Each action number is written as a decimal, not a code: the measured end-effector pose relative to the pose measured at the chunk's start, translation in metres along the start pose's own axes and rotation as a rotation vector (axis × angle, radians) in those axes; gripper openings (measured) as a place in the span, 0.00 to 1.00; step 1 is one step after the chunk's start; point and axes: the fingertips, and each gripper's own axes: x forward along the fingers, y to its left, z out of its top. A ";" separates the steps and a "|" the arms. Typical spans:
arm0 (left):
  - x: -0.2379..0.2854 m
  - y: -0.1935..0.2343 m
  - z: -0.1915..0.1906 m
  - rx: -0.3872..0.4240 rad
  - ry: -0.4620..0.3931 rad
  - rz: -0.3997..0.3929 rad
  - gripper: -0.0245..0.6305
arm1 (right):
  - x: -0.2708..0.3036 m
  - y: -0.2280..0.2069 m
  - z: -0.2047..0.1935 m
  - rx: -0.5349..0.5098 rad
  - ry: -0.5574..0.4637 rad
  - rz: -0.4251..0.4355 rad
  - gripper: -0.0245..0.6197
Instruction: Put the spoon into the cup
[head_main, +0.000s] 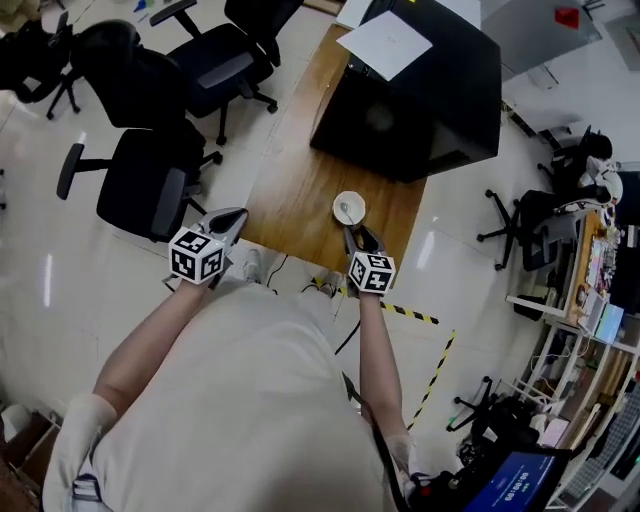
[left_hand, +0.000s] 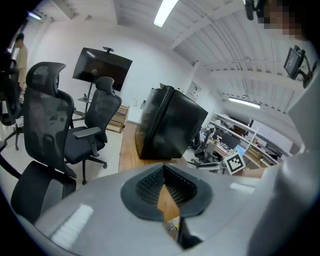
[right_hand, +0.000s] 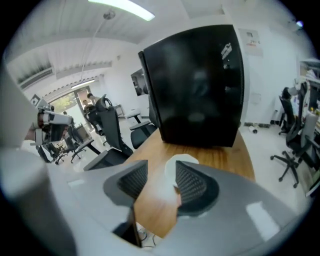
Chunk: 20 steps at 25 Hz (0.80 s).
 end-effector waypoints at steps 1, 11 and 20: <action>-0.001 0.002 0.000 0.003 0.009 -0.013 0.04 | -0.006 0.007 0.002 0.009 -0.020 -0.009 0.31; 0.012 -0.012 0.000 0.079 0.067 -0.139 0.04 | -0.067 0.053 0.017 0.011 -0.173 -0.031 0.31; 0.012 -0.057 -0.001 0.079 0.016 -0.115 0.04 | -0.124 0.026 0.010 0.017 -0.253 -0.014 0.30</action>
